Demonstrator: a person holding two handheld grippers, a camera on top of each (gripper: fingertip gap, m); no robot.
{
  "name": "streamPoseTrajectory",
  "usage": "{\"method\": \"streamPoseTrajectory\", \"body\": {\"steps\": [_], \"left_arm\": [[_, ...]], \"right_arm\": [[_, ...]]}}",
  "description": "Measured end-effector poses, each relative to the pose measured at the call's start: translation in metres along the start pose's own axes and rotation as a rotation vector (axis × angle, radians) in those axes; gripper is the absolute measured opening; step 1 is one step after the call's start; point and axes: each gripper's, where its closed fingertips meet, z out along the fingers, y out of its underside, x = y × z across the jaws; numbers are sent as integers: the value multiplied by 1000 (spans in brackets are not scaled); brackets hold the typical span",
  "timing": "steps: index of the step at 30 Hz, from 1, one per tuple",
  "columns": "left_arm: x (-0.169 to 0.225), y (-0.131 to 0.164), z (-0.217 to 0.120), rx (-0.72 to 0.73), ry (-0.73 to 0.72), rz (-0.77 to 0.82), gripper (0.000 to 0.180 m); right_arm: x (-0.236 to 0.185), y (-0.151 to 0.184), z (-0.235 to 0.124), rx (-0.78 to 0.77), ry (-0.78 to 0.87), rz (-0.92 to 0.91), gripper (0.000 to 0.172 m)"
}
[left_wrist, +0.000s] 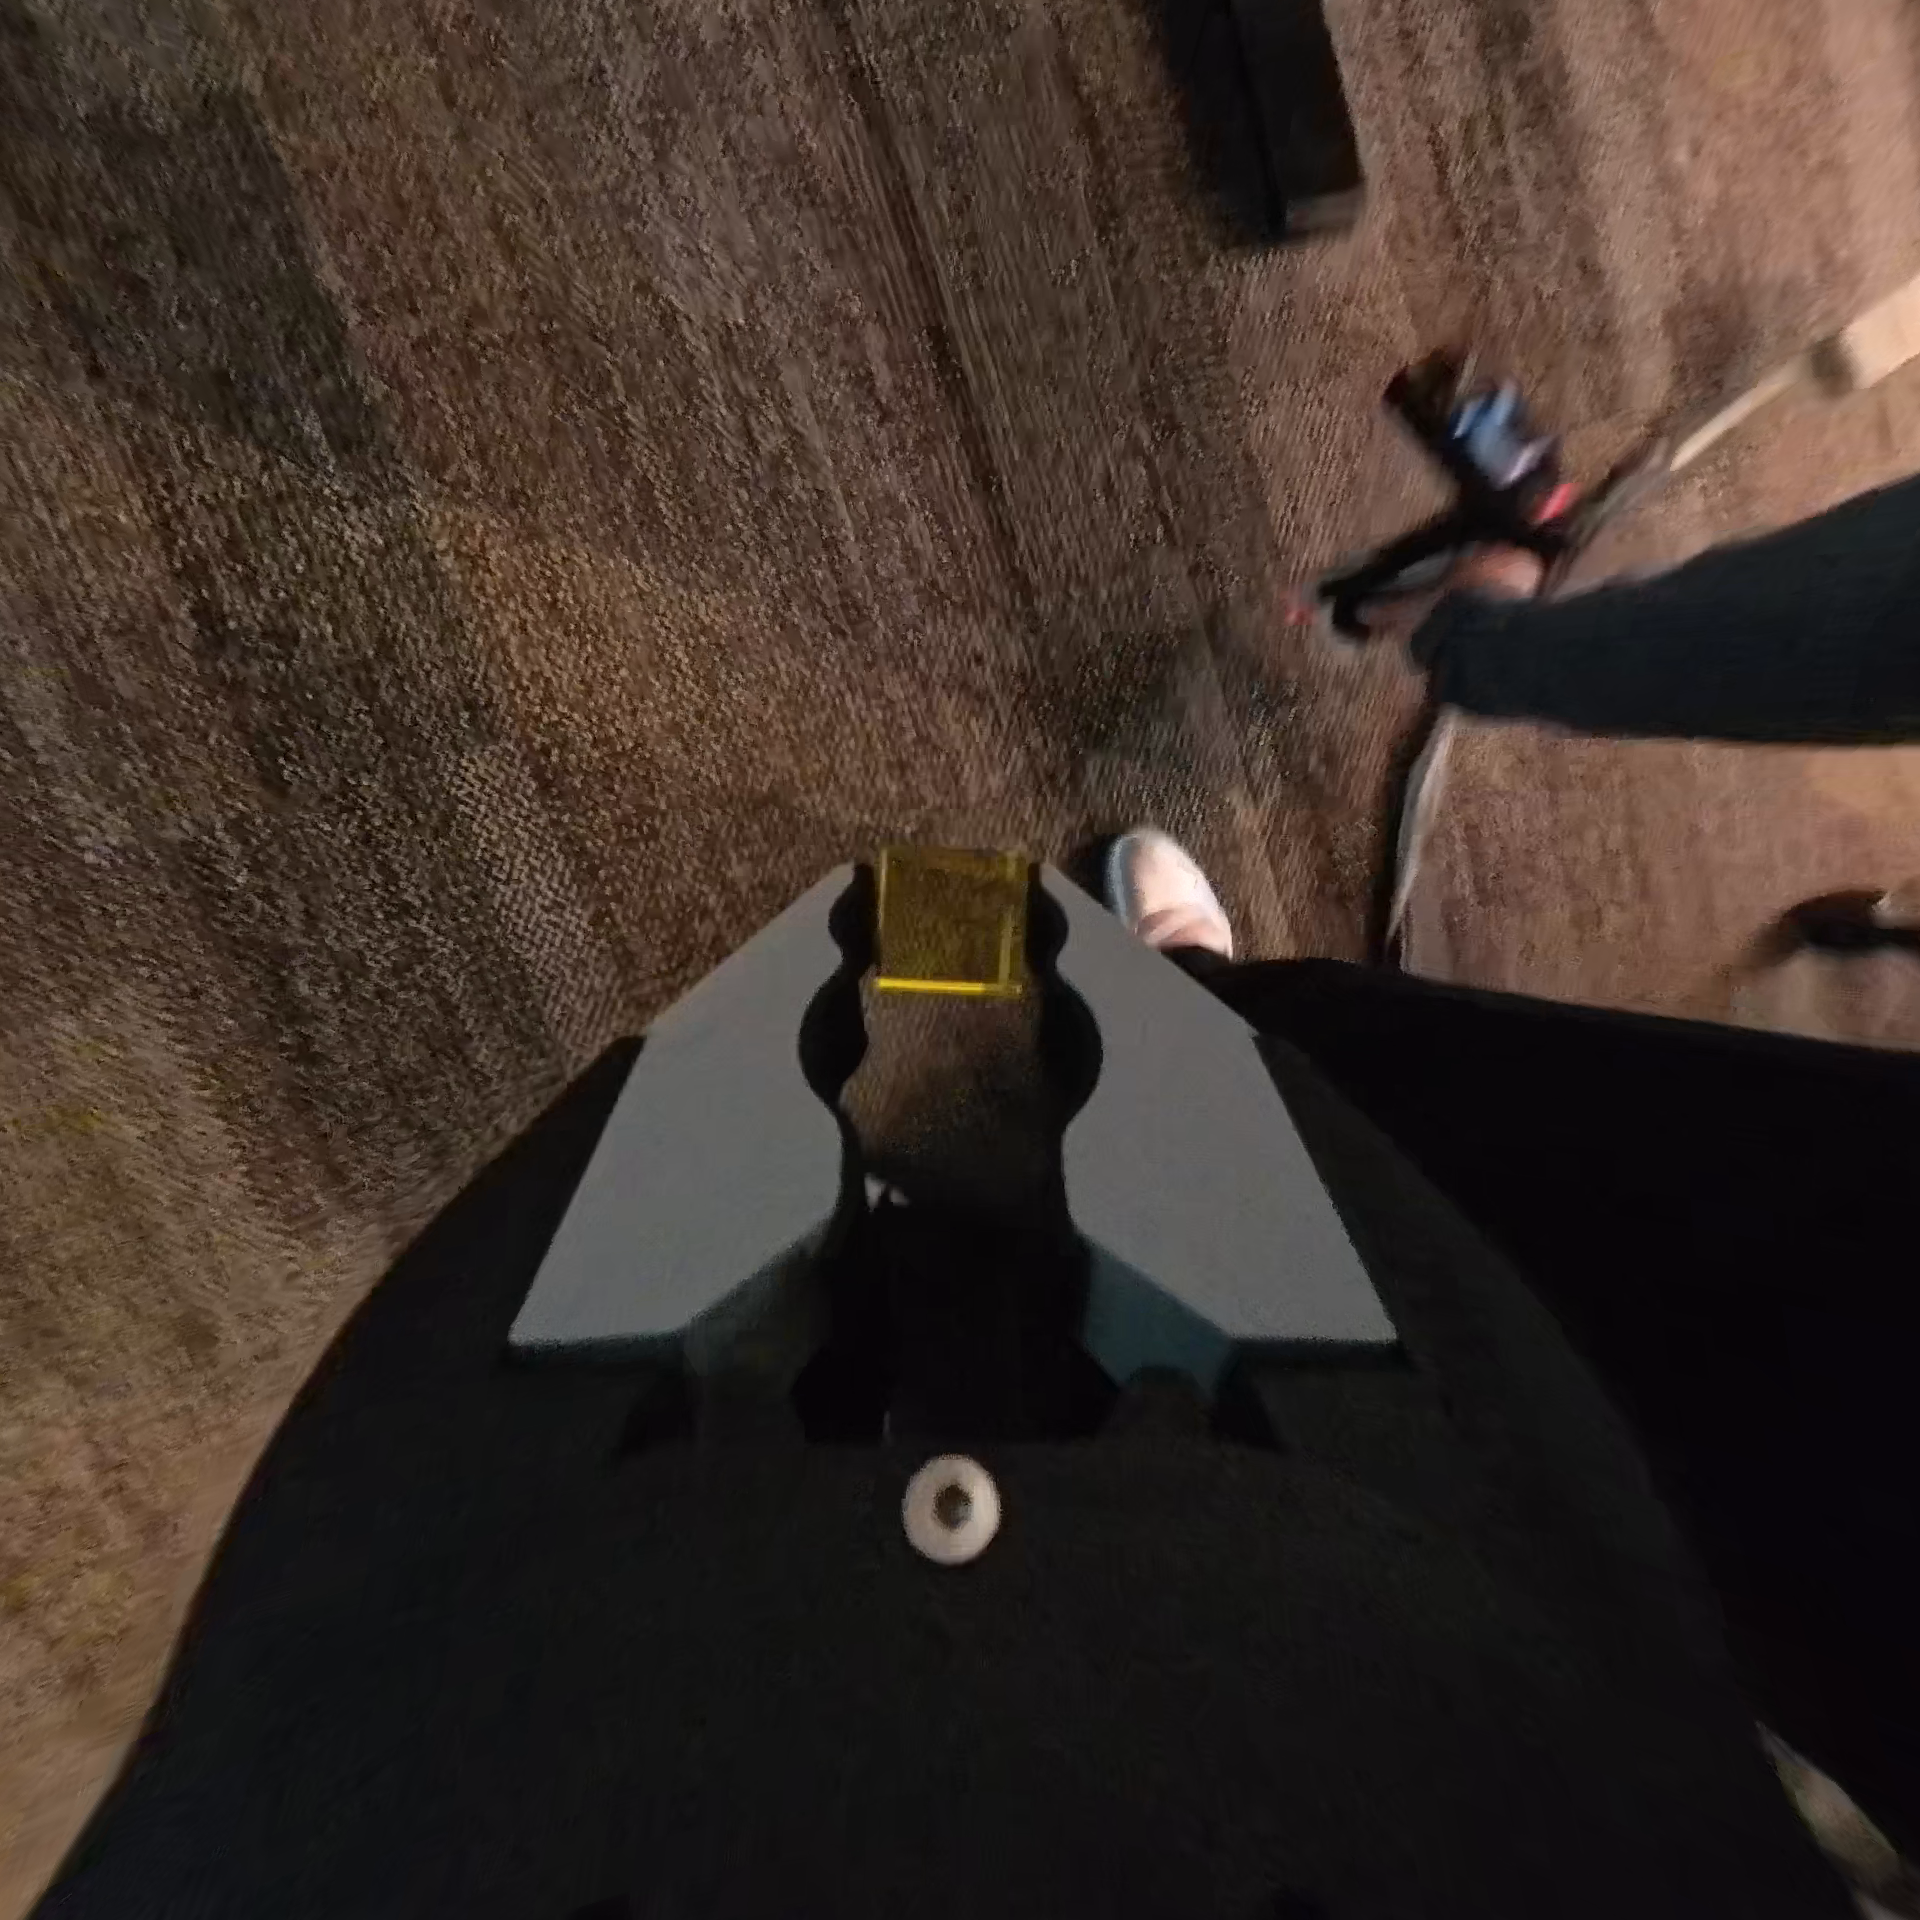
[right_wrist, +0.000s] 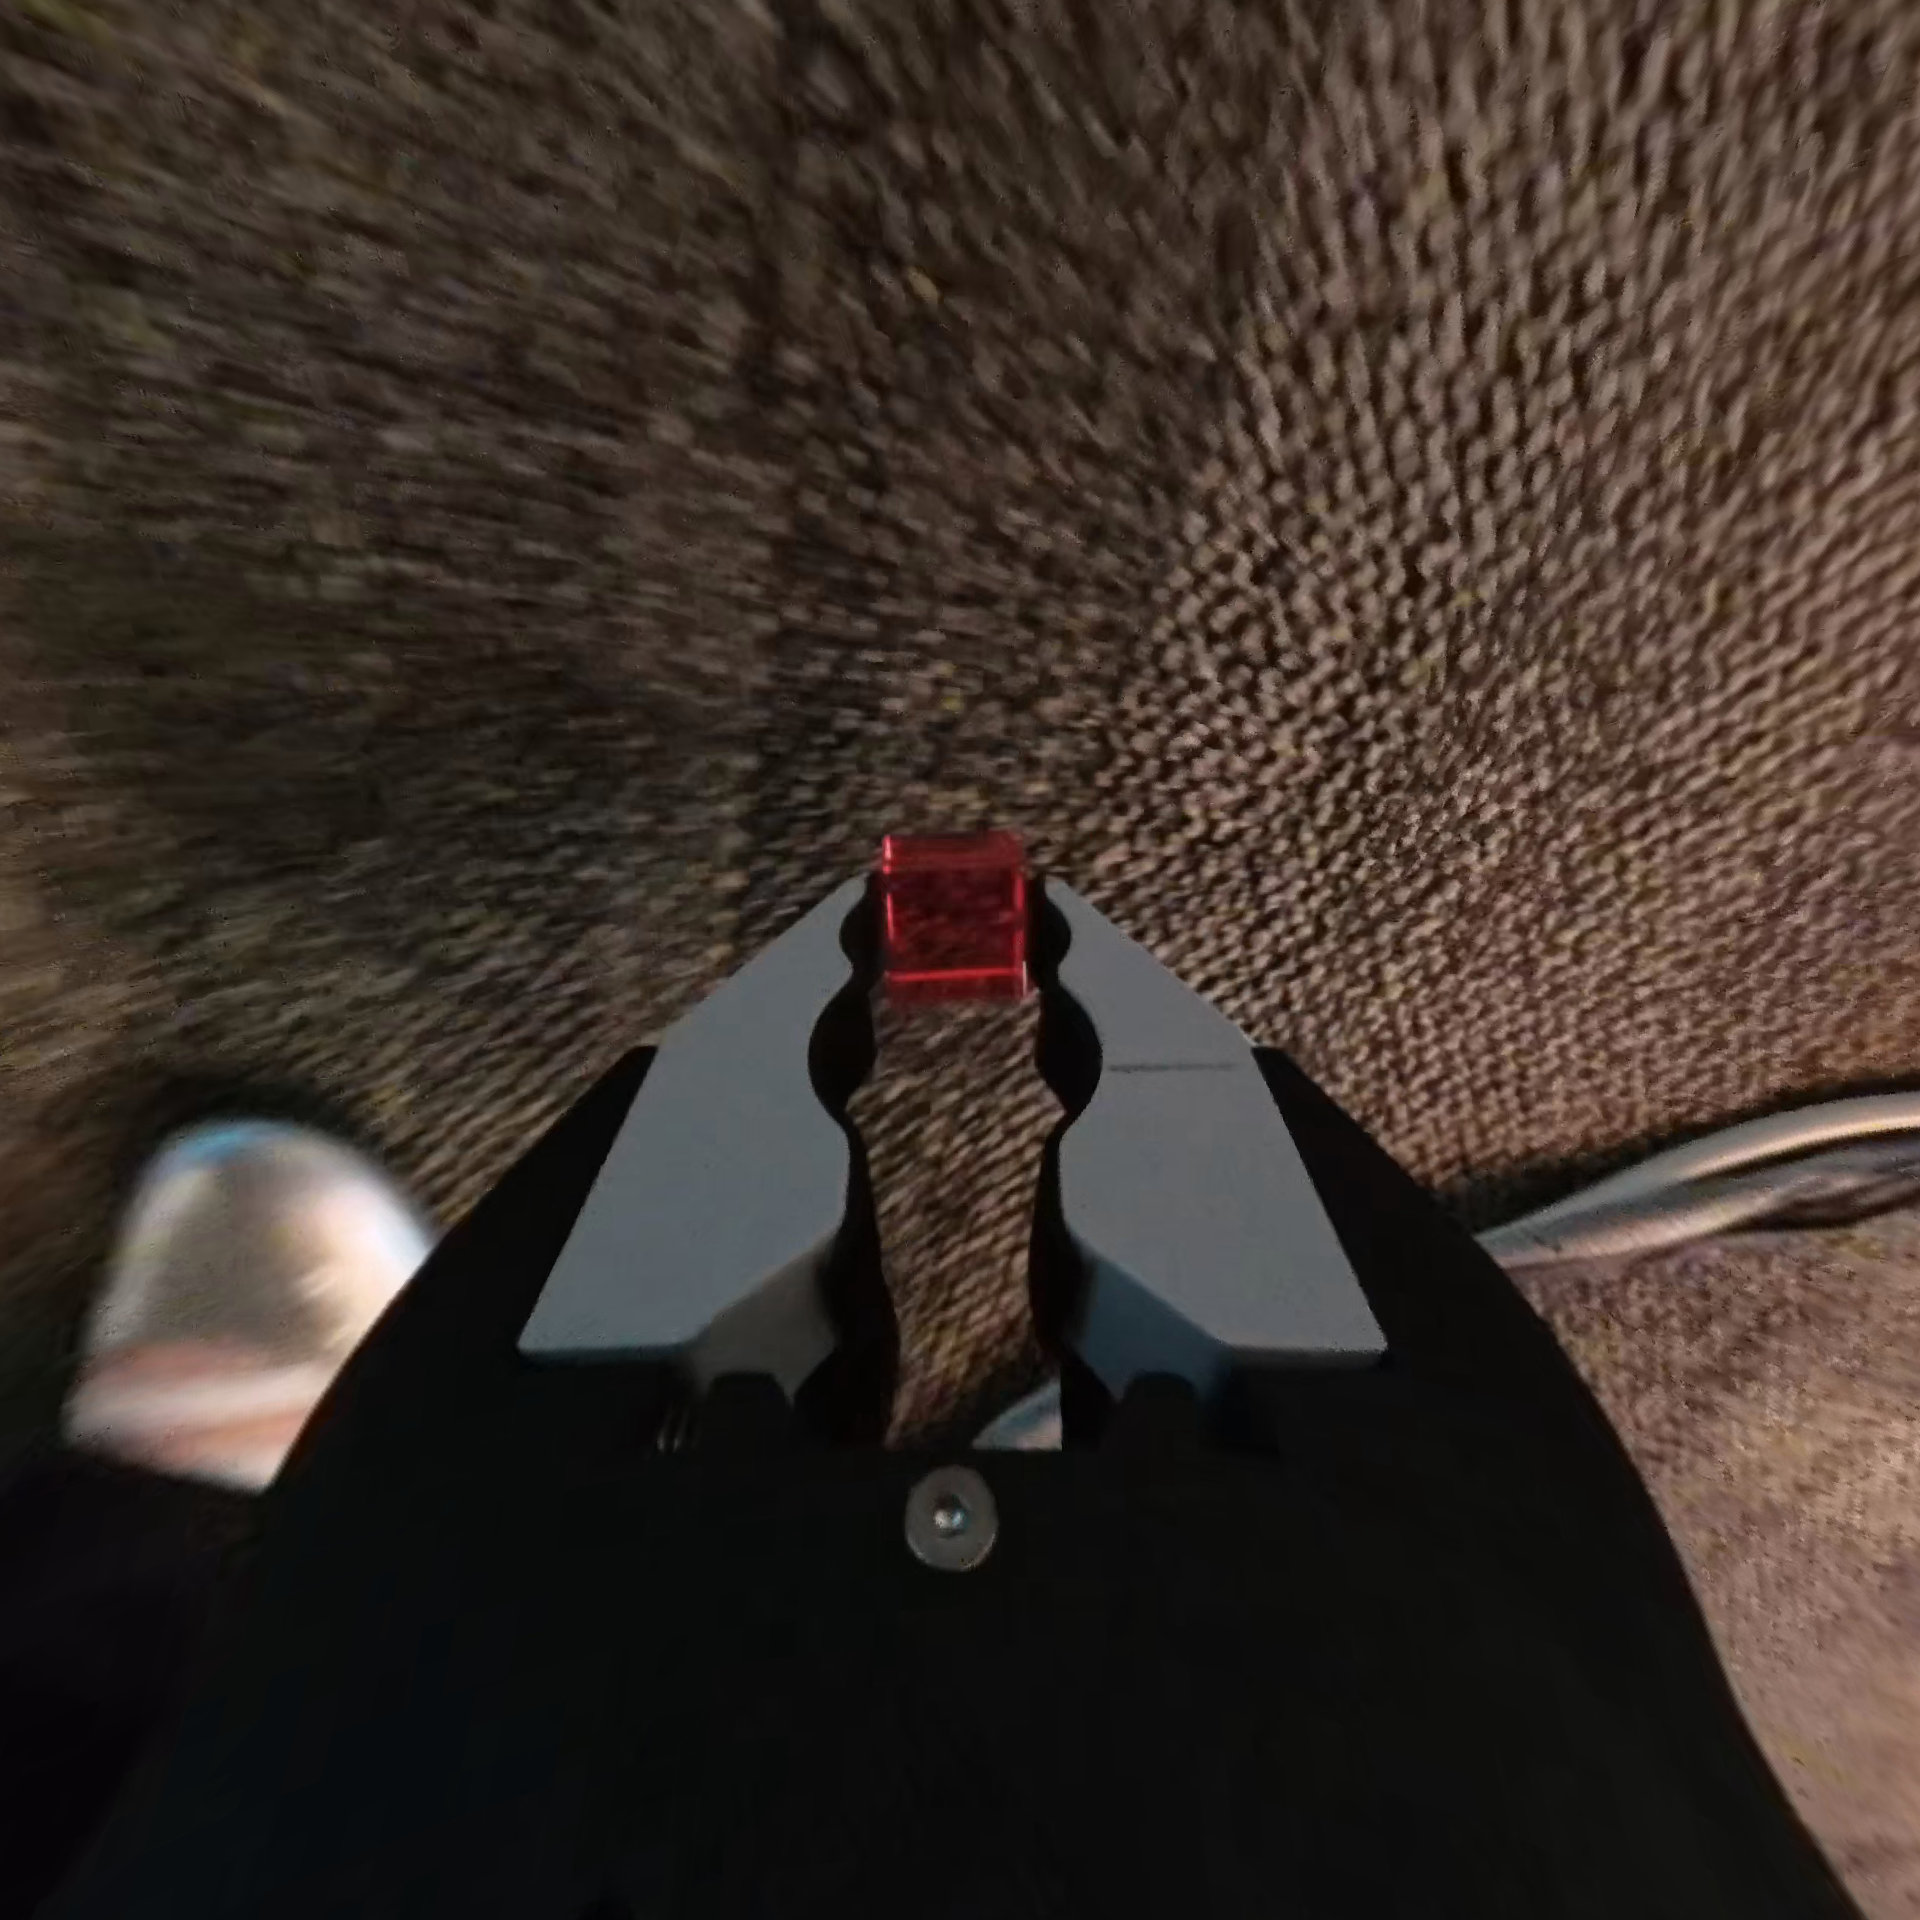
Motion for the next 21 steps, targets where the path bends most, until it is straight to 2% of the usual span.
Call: {"method": "streamPoseTrajectory", "body": {"steps": [2, 5, 9, 12, 16, 21], "left_arm": [[14, -17, 8, -85, -1, 57, 28], [37, -58, 14, -175, -24, 120, 28], [73, -131, -17, -207, -33, 207, 28], [90, -186, -47, -165, -16, 243, 28], [107, -243, -80, -99, 20, 353, 28], [130, -296, -99, -64, 93, 570, 28]], "right_arm": [[-29, -20, -55, 44, -62, -40, 26], [-79, -44, -171, 110, -181, -62, 25], [-113, -58, -343, 167, -239, -61, 26], [-122, -65, -449, 211, -265, -41, 26], [-108, -72, -537, 264, -207, -76, 26], [-79, -68, -602, 338, -71, 107, 25]]}}
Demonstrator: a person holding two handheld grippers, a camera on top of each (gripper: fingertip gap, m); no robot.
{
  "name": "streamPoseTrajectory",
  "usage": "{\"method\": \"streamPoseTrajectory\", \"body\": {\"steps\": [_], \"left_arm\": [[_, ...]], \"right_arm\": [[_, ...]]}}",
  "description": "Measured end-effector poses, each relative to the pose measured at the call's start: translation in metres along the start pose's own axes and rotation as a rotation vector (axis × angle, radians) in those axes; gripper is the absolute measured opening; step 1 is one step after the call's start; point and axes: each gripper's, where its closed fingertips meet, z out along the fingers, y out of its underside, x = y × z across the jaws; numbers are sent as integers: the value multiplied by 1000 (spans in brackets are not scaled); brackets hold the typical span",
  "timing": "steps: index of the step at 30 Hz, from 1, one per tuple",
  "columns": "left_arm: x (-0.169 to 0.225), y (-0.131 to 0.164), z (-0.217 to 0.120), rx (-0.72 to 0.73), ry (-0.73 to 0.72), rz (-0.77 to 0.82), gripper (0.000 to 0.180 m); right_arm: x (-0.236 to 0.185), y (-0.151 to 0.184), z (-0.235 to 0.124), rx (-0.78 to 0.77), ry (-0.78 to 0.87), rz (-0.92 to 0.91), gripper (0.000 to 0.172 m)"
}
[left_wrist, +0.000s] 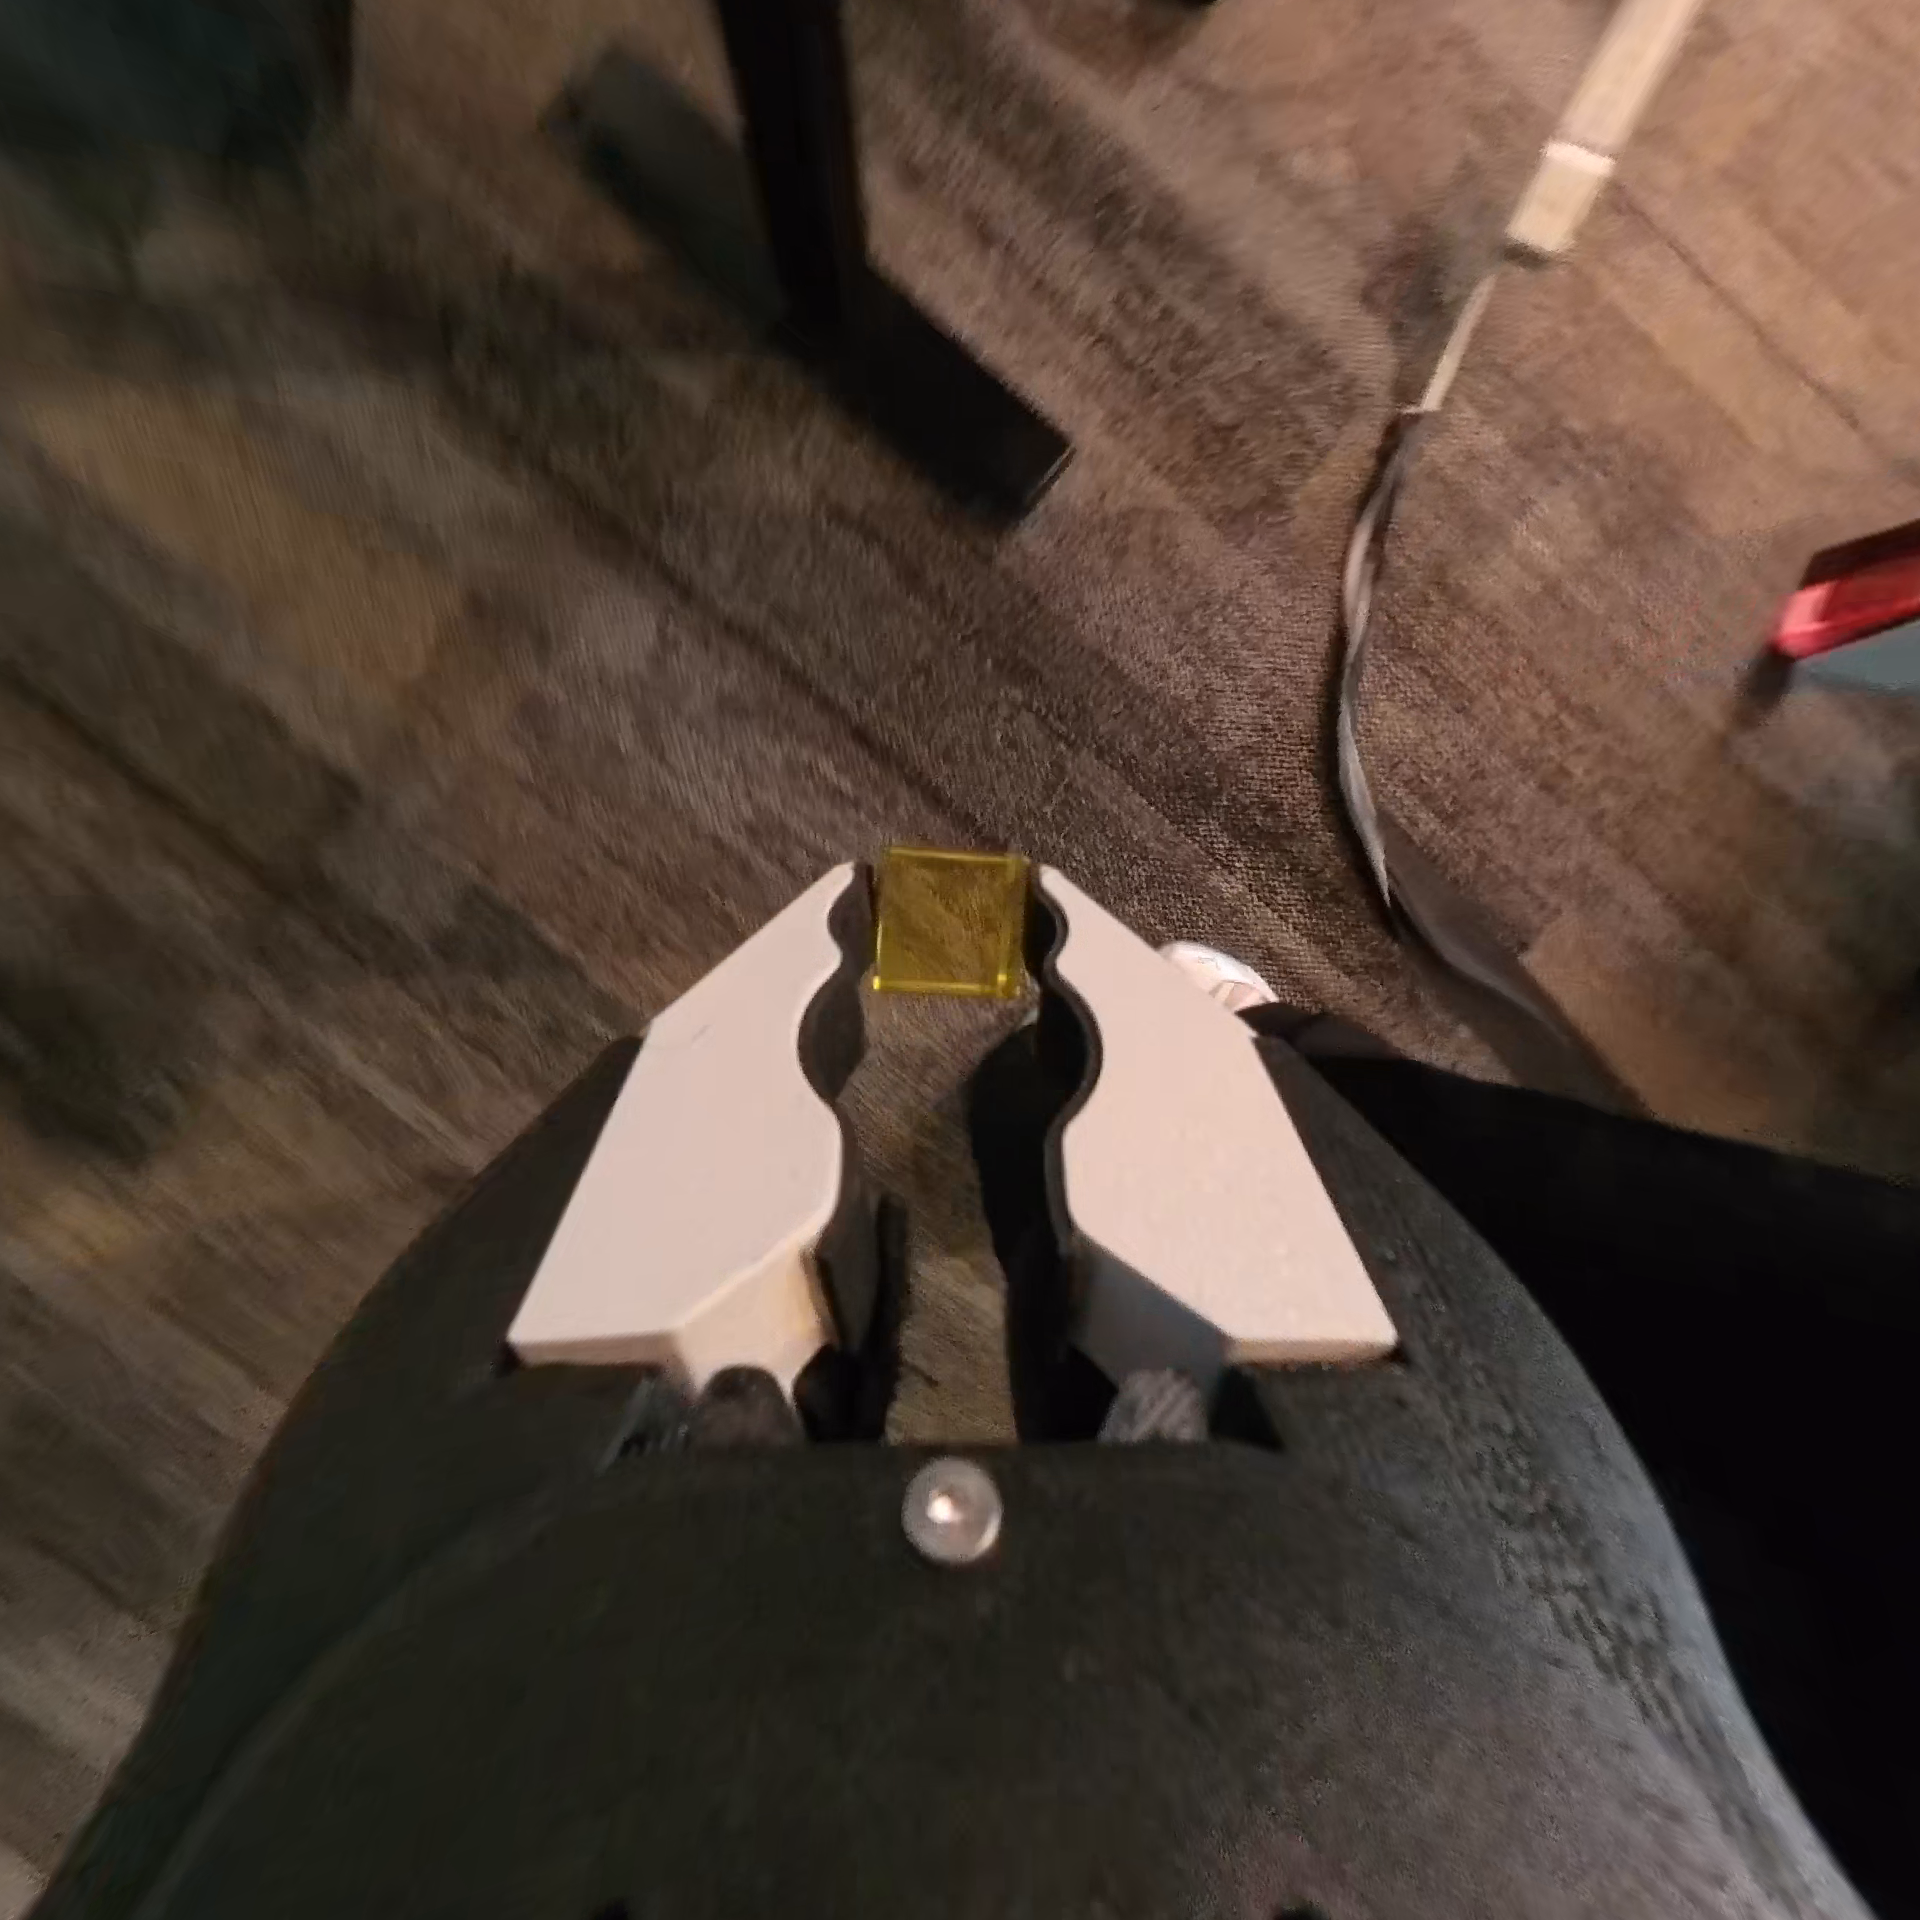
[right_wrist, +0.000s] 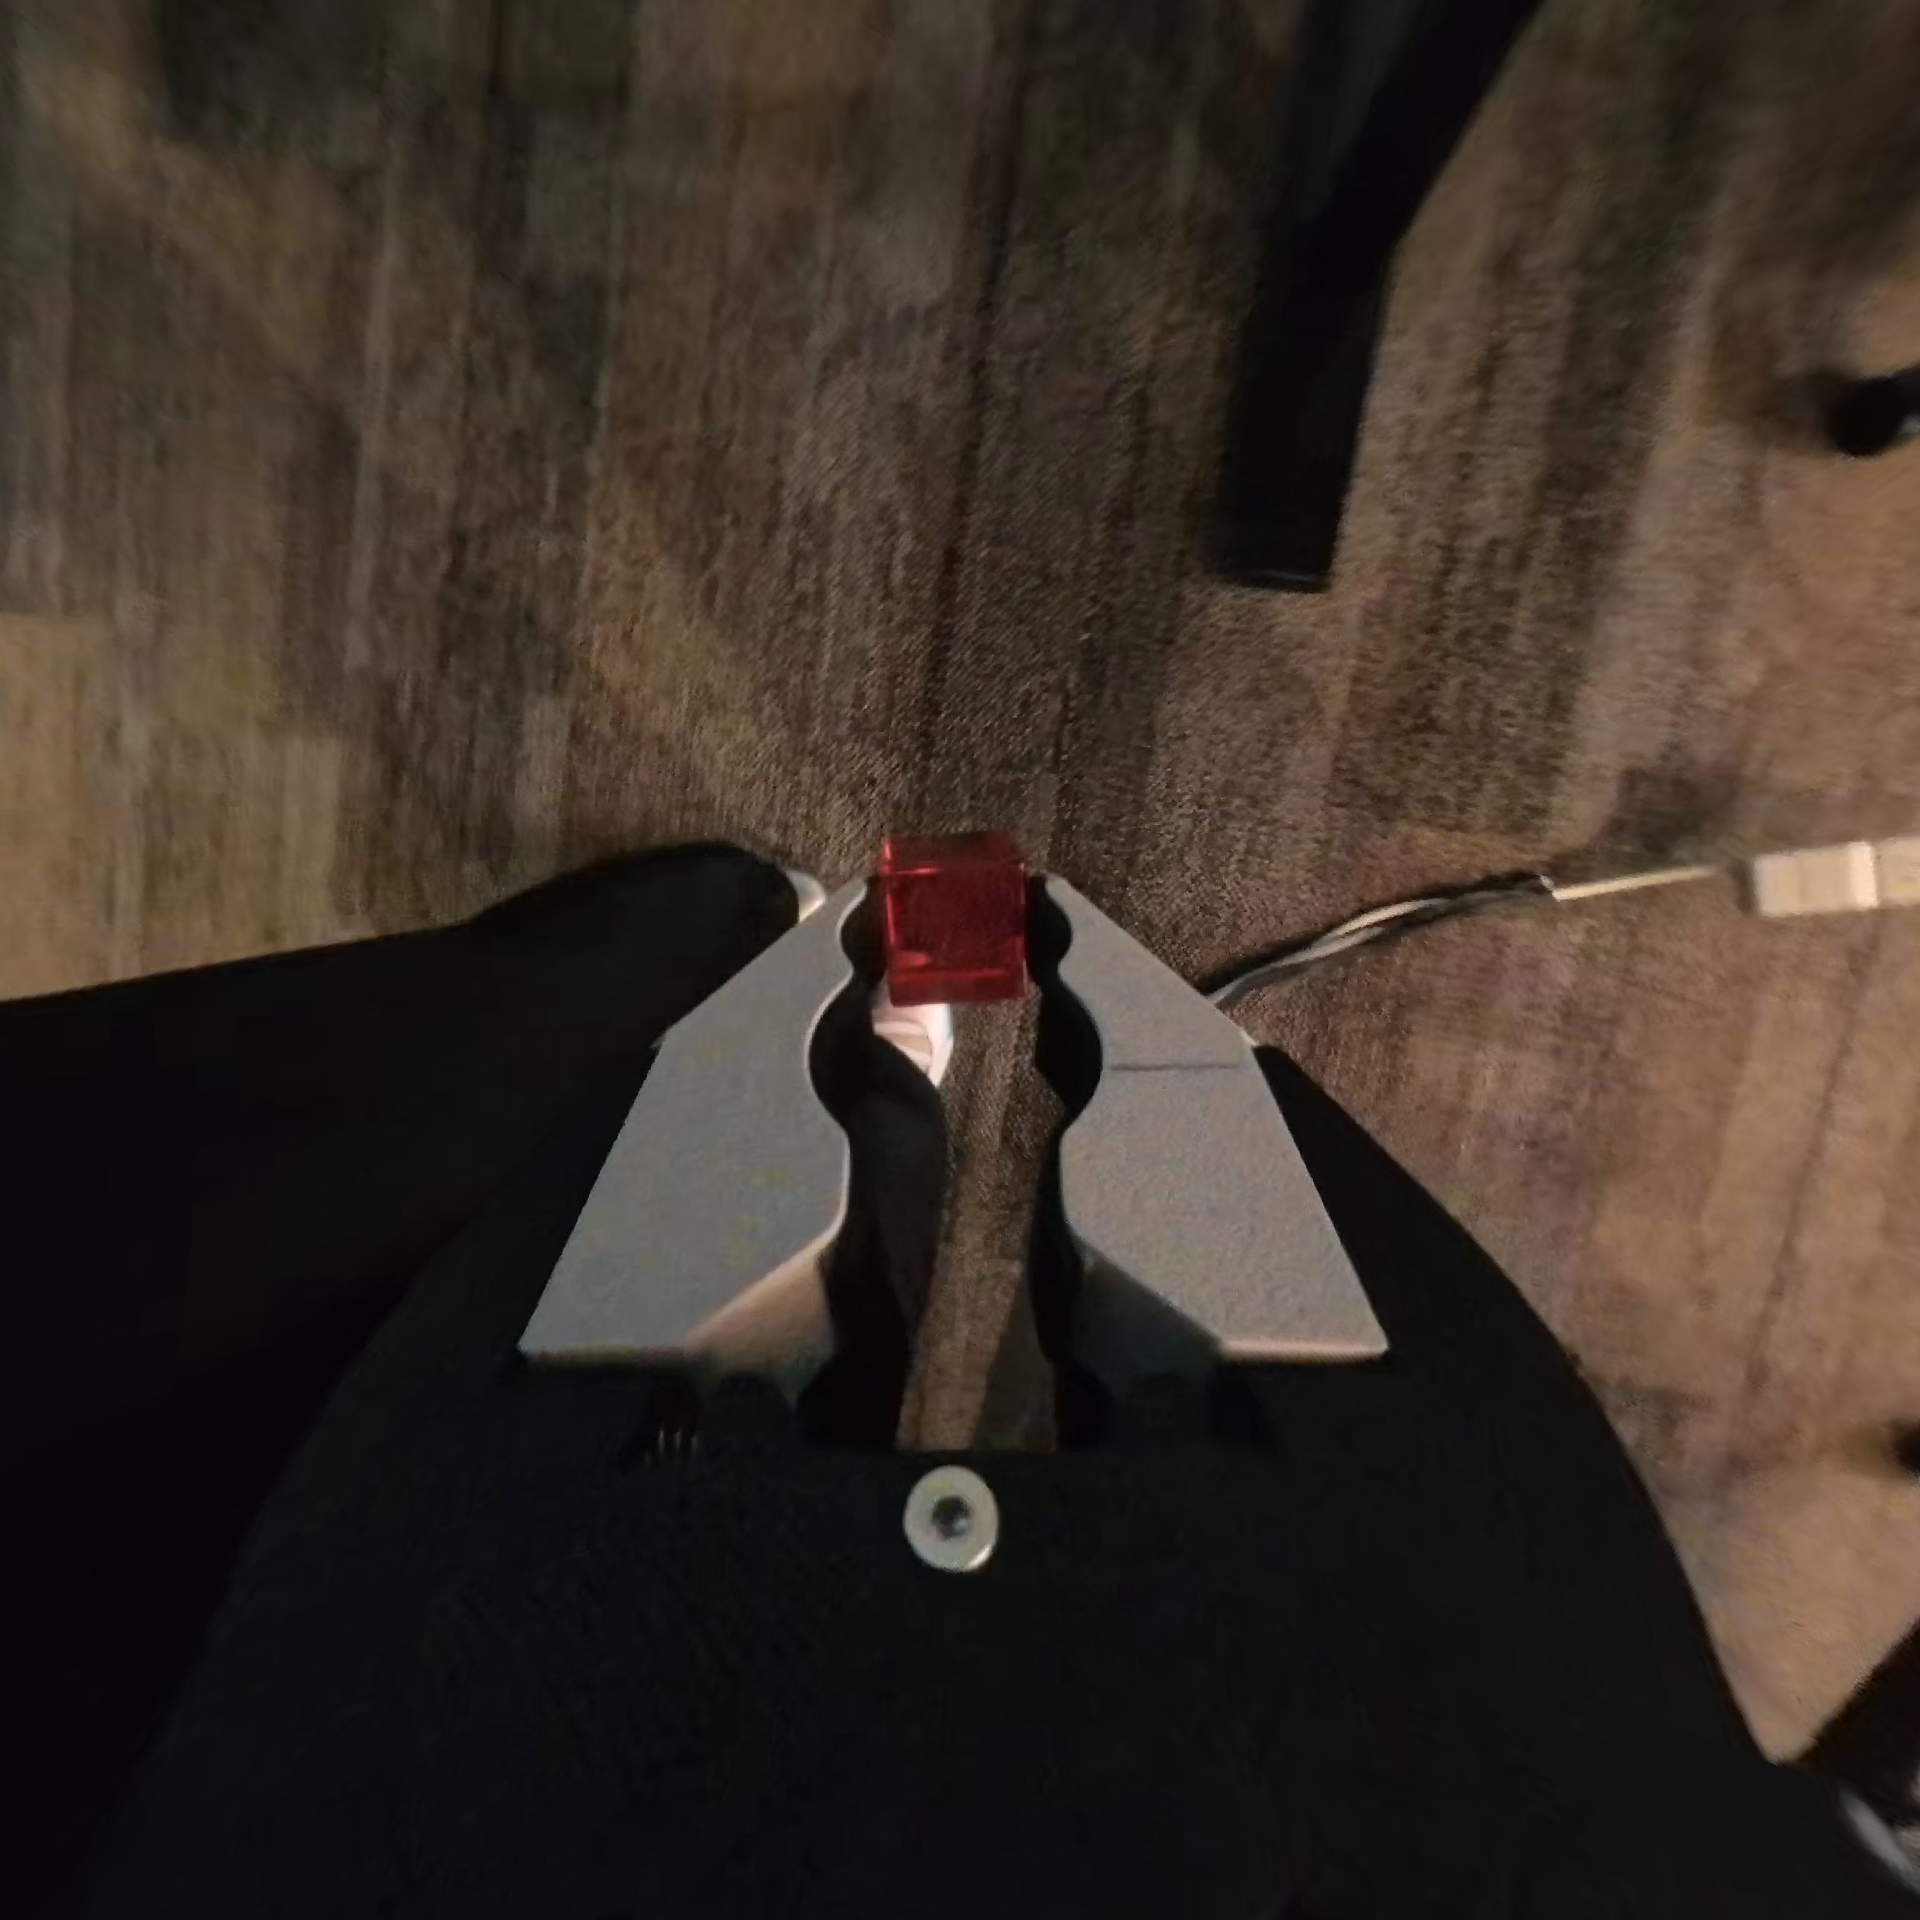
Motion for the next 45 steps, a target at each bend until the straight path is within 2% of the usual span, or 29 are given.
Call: {"method": "streamPoseTrajectory", "body": {"steps": [5, 9, 11, 13, 17, 20, 23, 27, 29, 33, 37, 41, 45], "left_arm": [[16, -76, -34, 82, 127, 295, 28], [57, -126, -48, 141, 267, 546, 28], [97, -137, -49, 161, 366, 661, 28], [153, -138, -53, 175, 499, 768, 28], [293, -108, -76, 185, 758, 1061, 28], [403, -67, -115, 232, 962, 1290, 28], [503, -7, -159, 246, 1145, 1458, 28], [619, 98, -214, 220, 1347, 1608, 28], [669, 157, -243, 197, 1441, 1676, 28], [747, 272, -283, 114, 1537, 1844, 28], [803, 364, -292, 49, 1500, 2077, 29], [849, 424, -286, -22, 1438, 2213, 29], [885, 461, -266, -58, 1357, 2316, 28]], "right_arm": [[4, 6, -68, 152, 187, 253, 26], [2, 43, -127, 269, 388, 482, 26], [-1, 78, -160, 291, 504, 584, 26], [-7, 122, -198, 310, 639, 682, 26], [-36, 233, -280, 376, 926, 961, 26], [-84, 326, -333, 391, 1153, 1183, 26], [-153, 416, -373, 363, 1355, 1397, 26], [-242, 519, -410, 324, 1517, 1638, 25], [-270, 565, -422, 336, 1534, 1726, 25], [-281, 656, -440, 383, 1452, 1852, 25], [-269, 732, -449, 372, 1325, 1959, 26], [-260, 782, -452, 312, 1262, 2009, 26], [-257, 810, -446, 262, 1222, 2033, 26]]}}
